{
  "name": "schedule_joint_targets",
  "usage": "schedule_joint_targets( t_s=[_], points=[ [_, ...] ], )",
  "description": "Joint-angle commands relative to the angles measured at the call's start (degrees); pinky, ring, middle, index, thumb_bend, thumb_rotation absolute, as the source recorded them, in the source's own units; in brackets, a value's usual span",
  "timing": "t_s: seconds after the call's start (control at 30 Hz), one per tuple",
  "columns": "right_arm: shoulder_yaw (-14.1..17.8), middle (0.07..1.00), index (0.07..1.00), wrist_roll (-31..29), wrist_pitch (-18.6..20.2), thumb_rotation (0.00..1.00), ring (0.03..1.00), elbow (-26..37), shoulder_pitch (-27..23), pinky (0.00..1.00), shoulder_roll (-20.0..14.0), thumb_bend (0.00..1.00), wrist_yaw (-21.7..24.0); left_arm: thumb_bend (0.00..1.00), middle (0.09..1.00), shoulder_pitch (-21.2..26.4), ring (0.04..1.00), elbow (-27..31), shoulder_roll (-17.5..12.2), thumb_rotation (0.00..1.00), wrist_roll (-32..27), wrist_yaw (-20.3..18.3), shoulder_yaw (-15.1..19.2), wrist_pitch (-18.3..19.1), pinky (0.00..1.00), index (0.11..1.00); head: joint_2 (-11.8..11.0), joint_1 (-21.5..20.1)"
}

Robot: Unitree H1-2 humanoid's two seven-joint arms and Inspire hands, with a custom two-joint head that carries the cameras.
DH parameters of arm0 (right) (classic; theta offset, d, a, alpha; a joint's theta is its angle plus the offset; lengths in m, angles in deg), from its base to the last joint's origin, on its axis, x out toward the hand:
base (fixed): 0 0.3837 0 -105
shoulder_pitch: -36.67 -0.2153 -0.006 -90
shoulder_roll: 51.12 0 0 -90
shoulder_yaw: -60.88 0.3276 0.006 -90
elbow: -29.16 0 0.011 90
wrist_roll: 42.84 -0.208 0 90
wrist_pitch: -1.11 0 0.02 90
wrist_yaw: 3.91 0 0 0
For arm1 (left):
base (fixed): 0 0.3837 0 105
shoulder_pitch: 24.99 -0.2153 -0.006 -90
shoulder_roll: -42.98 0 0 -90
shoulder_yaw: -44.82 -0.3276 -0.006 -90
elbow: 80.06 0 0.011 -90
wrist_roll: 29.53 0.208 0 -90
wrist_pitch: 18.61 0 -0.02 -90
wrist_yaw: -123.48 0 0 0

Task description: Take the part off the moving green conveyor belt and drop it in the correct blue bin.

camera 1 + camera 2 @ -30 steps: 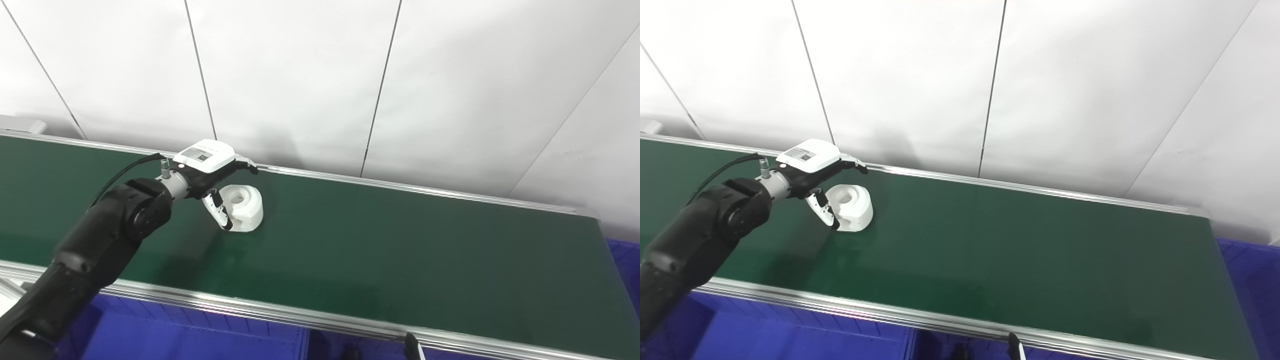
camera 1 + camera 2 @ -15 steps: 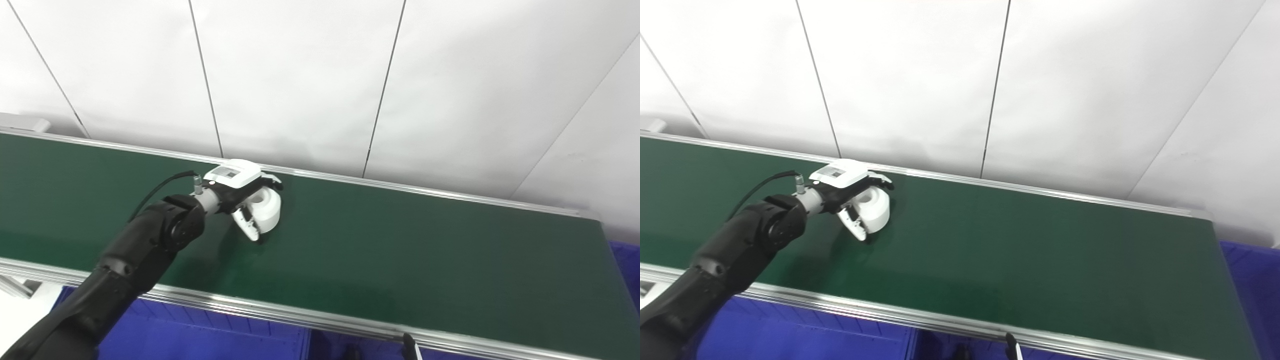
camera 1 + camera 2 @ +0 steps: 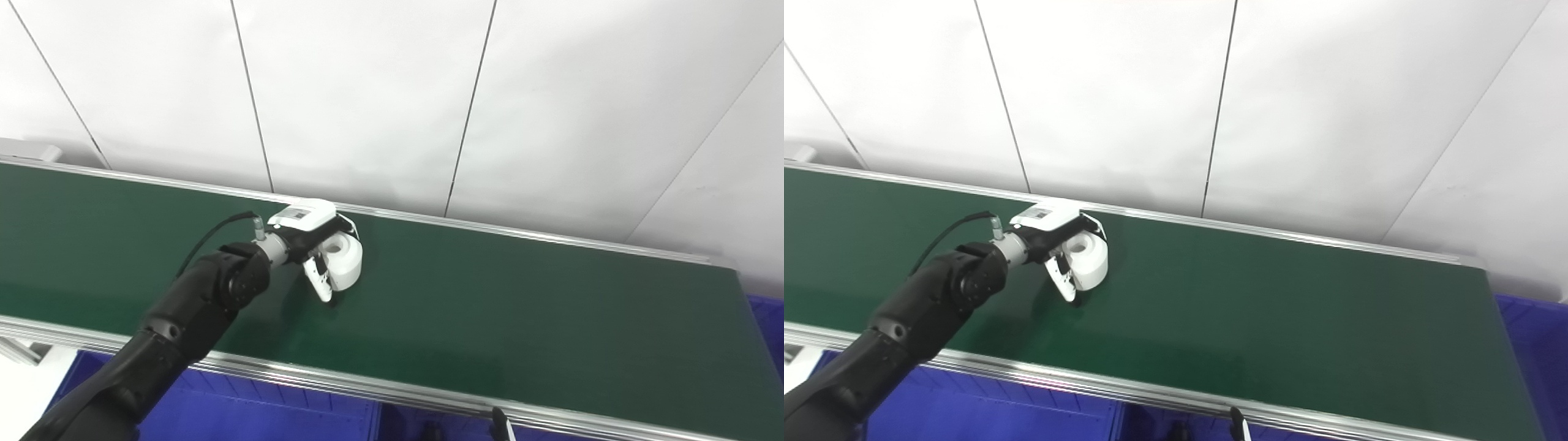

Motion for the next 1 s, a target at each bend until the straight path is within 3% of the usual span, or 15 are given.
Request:
schedule_joint_targets(
  t_s=[0.0, 0.17, 0.53, 0.8, 0.83, 0.97],
  points=[
    [-0.33, 1.0, 1.0, 0.05, -1.76, 1.0, 1.0, 1.78, 0.61, 1.0, 0.35, 0.86, 0.87, 0.52, 0.512, 1.54, 0.396, -0.09, -0.75, 0.0, 4.45, 1.31, -2.04, 0.39, 0.35, 0.518, 0.11, 0.09],
    [-0.38, 1.0, 1.0, -0.32, -1.76, 1.0, 1.0, 2.04, 0.88, 1.0, 0.37, 0.85, 1.19, 0.5, 0.486, 2.43, 0.362, 2.94, -1.53, 0.0, 8.11, -0.66, -3.58, 3.49, 0.27, 0.524, 0.32, 0.11],
    [-0.25, 1.0, 1.0, -0.6, -1.72, 1.0, 1.0, 3.34, 1.49, 1.0, 0.71, 0.84, 2.32, 0.5, 0.481, 1.71, 0.376, 15.87, -4.92, 0.0, 6.63, -5.02, -1.61, 0.74, 0.31, 0.521, 1.72, 0.75],
    [0.94, 1.0, 1.0, -1.08, -1.03, 1.0, 1.0, 6.62, 2.53, 1.0, 0.9, 0.85, 4.55, 0.5, 0.513, -5.05, 0.406, 38.19, -7.16, 0.0, 0.45, -11.69, 3.77, 0.69, 0.36, 0.487, 6.18, 5.34],
    [1.14, 1.0, 1.0, -1.27, -0.67, 1.0, 1.0, 7.46, 2.73, 1.0, 0.9, 0.85, 4.93, 0.5, 0.51, -6.26, 0.404, 41.03, -7.39, 0.0, -0.07, -13.0, 4.45, 1.19, 0.36, 0.49, 7.96, 6.93],
    [1.8, 1.0, 1.0, -2.97, 0.16, 1.0, 1.0, 10.46, 3.39, 1.0, 0.62, 0.82, 6.71, 0.5, 0.492, -10.77, 0.404, 49.4, -7.07, 0.0, -1.24, -17.43, 6.83, 3.32, 0.36, 0.496, 10.83, 9.54]
  ],
)
